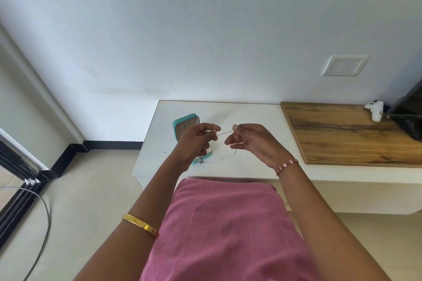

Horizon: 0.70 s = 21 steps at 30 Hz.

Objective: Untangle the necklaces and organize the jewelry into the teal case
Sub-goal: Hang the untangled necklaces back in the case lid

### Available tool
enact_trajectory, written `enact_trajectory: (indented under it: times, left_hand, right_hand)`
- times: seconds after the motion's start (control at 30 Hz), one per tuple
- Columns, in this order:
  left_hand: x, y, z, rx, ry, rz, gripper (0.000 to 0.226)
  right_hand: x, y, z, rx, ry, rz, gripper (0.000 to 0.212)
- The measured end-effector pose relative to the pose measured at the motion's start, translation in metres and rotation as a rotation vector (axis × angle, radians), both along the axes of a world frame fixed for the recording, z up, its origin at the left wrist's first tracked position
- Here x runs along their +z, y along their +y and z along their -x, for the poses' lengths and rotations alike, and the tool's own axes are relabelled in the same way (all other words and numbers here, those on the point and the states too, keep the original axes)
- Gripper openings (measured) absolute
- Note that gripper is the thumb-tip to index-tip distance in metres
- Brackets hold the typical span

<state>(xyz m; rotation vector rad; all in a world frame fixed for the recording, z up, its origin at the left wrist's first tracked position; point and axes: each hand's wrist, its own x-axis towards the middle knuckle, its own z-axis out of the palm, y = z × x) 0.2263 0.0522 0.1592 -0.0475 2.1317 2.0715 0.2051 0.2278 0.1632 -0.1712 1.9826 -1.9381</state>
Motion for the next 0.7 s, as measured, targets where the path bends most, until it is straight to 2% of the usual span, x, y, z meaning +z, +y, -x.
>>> enact_trajectory:
  times: [0.07,0.13,0.27,0.33,0.47,0.63,0.7]
  left_hand:
    - [-0.005,-0.002,0.0,-0.018,-0.016,0.035,0.019]
    - [-0.01,-0.002,0.0,-0.046,-0.019,0.089,0.018]
    - [-0.02,-0.005,0.0,-0.043,-0.045,0.196,0.027]
    - [-0.025,-0.009,0.002,0.0,-0.094,0.142,0.034]
    - [-0.028,-0.01,0.004,0.11,-0.193,-0.177,0.037]
    - [-0.035,-0.015,0.006,0.263,-0.308,-0.81,0.042]
    - [-0.039,-0.018,0.006,0.33,-0.311,-1.006,0.04]
  right_hand:
    - [0.001,0.007,0.004,-0.074,-0.081,0.237,0.039]
    - [0.0,0.011,0.009,-0.159,-0.132,0.374,0.041]
    - [-0.004,0.024,0.02,-0.293,-0.184,0.5,0.047]
    - [-0.005,0.033,0.024,-0.358,-0.193,0.561,0.053]
    - [-0.01,0.04,0.026,-0.412,-0.207,0.632,0.052]
    - [-0.019,0.035,0.026,-0.414,-0.252,0.701,0.046]
    - [-0.02,0.031,0.024,-0.377,-0.262,0.718,0.045]
